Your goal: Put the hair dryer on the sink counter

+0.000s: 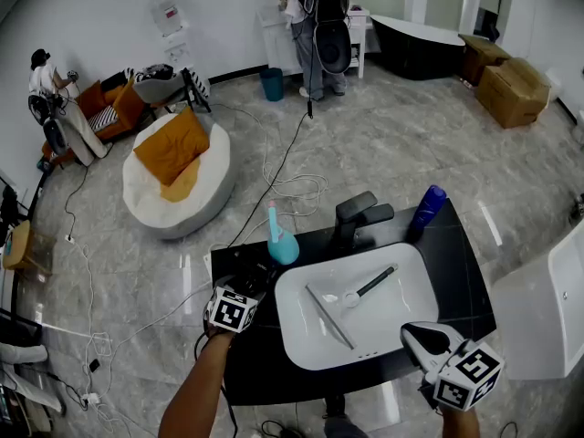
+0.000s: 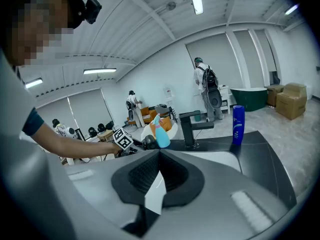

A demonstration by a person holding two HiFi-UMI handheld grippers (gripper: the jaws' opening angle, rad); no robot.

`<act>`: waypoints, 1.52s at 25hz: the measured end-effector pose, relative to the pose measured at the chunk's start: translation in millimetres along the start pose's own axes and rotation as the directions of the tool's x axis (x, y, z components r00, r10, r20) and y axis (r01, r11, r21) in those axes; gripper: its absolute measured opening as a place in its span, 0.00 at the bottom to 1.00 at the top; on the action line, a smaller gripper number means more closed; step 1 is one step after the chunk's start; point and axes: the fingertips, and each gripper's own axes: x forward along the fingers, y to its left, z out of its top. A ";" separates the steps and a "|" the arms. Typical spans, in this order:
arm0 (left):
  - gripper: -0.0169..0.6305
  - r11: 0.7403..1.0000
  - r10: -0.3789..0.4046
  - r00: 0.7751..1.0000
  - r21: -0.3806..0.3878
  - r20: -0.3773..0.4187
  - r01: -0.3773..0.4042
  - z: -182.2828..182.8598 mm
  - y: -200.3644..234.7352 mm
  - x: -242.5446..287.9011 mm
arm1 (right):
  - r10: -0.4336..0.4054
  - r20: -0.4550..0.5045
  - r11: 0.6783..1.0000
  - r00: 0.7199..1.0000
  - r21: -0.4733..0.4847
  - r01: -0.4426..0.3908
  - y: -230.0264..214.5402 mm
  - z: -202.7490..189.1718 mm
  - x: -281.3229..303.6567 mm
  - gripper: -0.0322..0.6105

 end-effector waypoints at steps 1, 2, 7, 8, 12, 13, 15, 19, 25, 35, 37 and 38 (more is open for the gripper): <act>0.50 1.000 0.000 1.000 -0.001 0.005 0.000 0.4 -0.2 -0.3 | 0.001 0.001 1.000 1.000 -0.001 -0.001 0.5 0.9 0.4 0.07; 0.51 1.000 0.000 1.000 -0.003 0.010 0.000 0.5 -0.4 -0.9 | 0.003 0.002 1.000 1.000 -0.002 -0.003 1.2 1.6 0.6 0.07; 0.51 1.000 0.014 0.999 -0.015 0.037 -0.014 1.6 0.6 -14.0 | 0.008 0.005 1.000 1.000 0.002 -0.008 6.5 2.4 -1.7 0.07; 0.51 1.000 0.016 0.999 -0.015 0.041 -0.016 2.0 1.1 -17.2 | 0.008 0.005 1.000 1.000 0.004 -0.008 7.3 2.0 -2.5 0.07; 0.51 1.000 0.017 0.998 -0.014 0.061 -0.017 4.0 1.0 -30.5 | 0.008 0.000 1.000 1.000 0.009 -0.008 11.6 0.3 -6.0 0.07; 0.51 1.000 0.019 0.997 -0.014 0.068 -0.018 4.8 0.7 -33.9 | 0.008 0.000 1.000 1.000 0.010 -0.008 12.8 0.2 -6.9 0.07; 0.51 1.000 0.024 0.996 -0.016 0.085 -0.023 6.4 0.7 -40.9 | 0.010 0.003 1.000 1.000 0.011 -0.010 15.2 0.5 -8.3 0.07; 0.51 0.999 0.039 0.993 -0.024 0.113 -0.036 6.8 5.2 -56.1 | 0.014 0.010 1.000 1.000 0.008 -0.014 21.3 2.0 -9.6 0.07; 0.51 0.998 0.051 0.987 -0.040 0.155 -0.046 5.6 11.4 -83.7 | 0.020 0.020 1.000 1.000 0.006 -0.020 33.4 6.4 -10.4 0.07; 0.40 0.990 0.111 0.954 -0.116 0.279 -0.082 0.2 30.0 -158.1 | 0.031 0.043 1.000 0.999 -0.008 -0.030 66.8 22.1 -18.9 0.07; 0.38 0.987 0.125 0.942 -0.136 0.312 -0.086 0.1 33.9 -176.3 | 0.034 0.047 0.999 0.998 -0.006 -0.034 73.8 23.0 -20.8 0.07; 0.37 0.986 0.128 0.935 -0.145 0.330 -0.083 0.7 34.6 -185.5 | 0.036 0.048 0.999 0.998 -0.008 -0.036 77.9 24.1 -21.5 0.07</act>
